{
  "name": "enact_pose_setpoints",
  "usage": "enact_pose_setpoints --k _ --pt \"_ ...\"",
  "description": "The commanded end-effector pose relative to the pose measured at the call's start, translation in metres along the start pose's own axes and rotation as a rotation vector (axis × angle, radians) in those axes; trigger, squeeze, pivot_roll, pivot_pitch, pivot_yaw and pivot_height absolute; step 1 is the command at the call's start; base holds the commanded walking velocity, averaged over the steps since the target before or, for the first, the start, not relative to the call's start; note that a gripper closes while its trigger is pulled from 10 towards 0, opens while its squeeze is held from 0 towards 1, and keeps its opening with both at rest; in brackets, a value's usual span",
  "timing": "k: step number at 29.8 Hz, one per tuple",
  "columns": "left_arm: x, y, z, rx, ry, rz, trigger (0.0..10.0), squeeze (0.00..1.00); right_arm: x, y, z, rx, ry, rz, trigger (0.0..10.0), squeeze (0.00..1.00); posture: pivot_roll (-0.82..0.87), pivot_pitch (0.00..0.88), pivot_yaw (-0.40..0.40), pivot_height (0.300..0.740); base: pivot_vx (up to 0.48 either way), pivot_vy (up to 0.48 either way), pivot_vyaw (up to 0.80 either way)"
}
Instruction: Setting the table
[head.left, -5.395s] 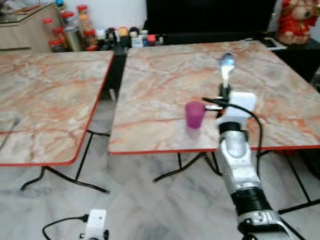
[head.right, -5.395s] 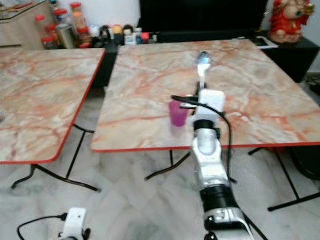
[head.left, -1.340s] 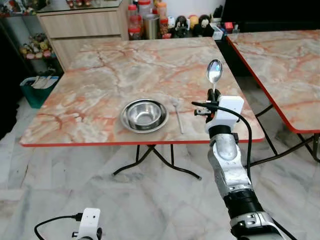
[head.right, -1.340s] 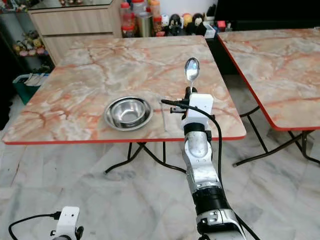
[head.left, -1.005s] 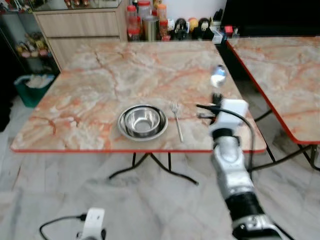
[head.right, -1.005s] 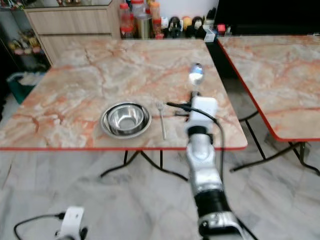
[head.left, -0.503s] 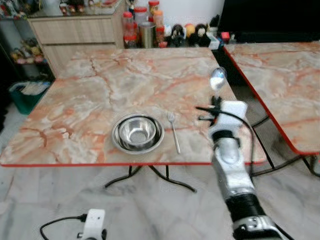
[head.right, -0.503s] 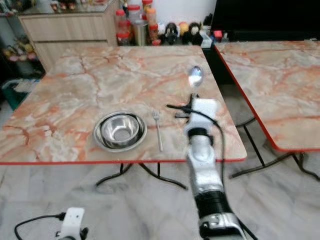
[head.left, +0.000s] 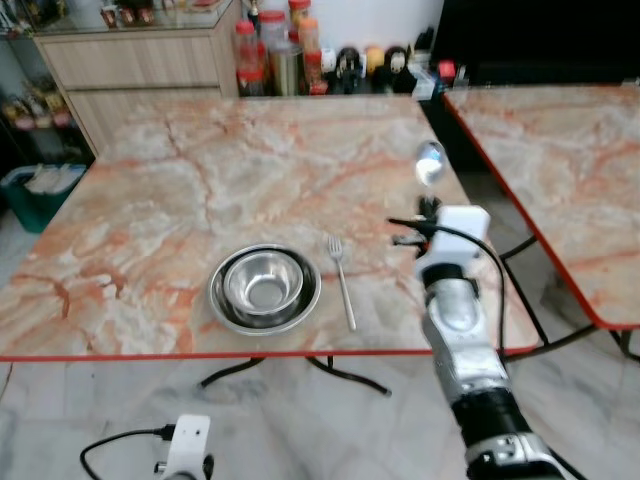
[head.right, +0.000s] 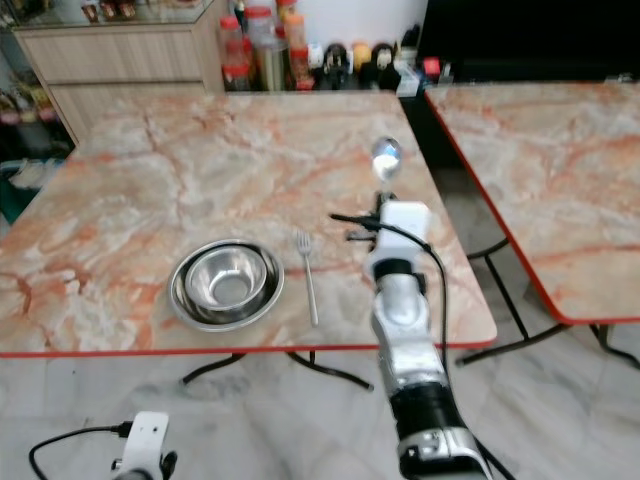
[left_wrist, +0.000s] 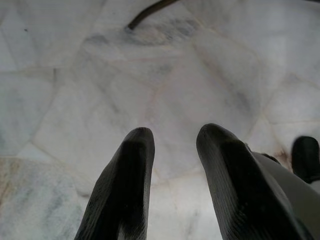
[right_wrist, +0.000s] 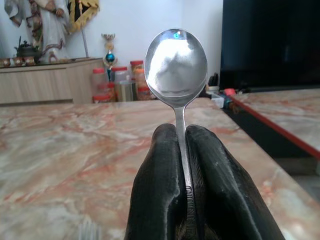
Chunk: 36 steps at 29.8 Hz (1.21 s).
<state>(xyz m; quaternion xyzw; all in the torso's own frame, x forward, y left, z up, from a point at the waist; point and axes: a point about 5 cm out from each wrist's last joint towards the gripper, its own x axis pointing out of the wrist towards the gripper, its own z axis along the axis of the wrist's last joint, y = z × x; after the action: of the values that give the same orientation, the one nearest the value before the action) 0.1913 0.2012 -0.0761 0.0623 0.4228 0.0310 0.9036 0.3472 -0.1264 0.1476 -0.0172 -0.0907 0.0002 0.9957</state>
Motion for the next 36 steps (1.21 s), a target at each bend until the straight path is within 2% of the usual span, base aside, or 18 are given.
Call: enact_pose_setpoints --k 1,7,15,36 --pt "-0.0017 -0.0032 -0.0089 0.006 0.035 -0.008 10.0 0.00 0.0003 -0.0042 -0.0042 -0.020 0.029 -0.008 10.0 0.00 -0.02 0.051 0.022 0.740 0.000 0.000 0.00" --pt "-0.0021 -0.0030 -0.0110 0.007 0.043 -0.011 10.0 0.00 0.0041 -0.0052 -0.0109 -0.027 0.078 -0.006 10.0 0.00 -0.01 0.044 0.017 0.740 0.000 0.000 0.00" --pt "-0.0022 -0.0022 -0.0112 0.009 0.044 -0.005 10.0 0.00 0.0067 -0.0050 -0.0087 -0.029 0.072 0.005 10.0 0.00 -0.01 0.039 0.015 0.740 0.000 0.000 0.00" --pt "-0.0013 -0.0031 -0.0083 0.006 0.040 -0.002 10.0 0.00 0.0028 -0.0019 -0.0112 -0.032 0.071 0.020 10.0 0.00 -0.01 0.066 0.022 0.740 0.257 0.000 0.00"
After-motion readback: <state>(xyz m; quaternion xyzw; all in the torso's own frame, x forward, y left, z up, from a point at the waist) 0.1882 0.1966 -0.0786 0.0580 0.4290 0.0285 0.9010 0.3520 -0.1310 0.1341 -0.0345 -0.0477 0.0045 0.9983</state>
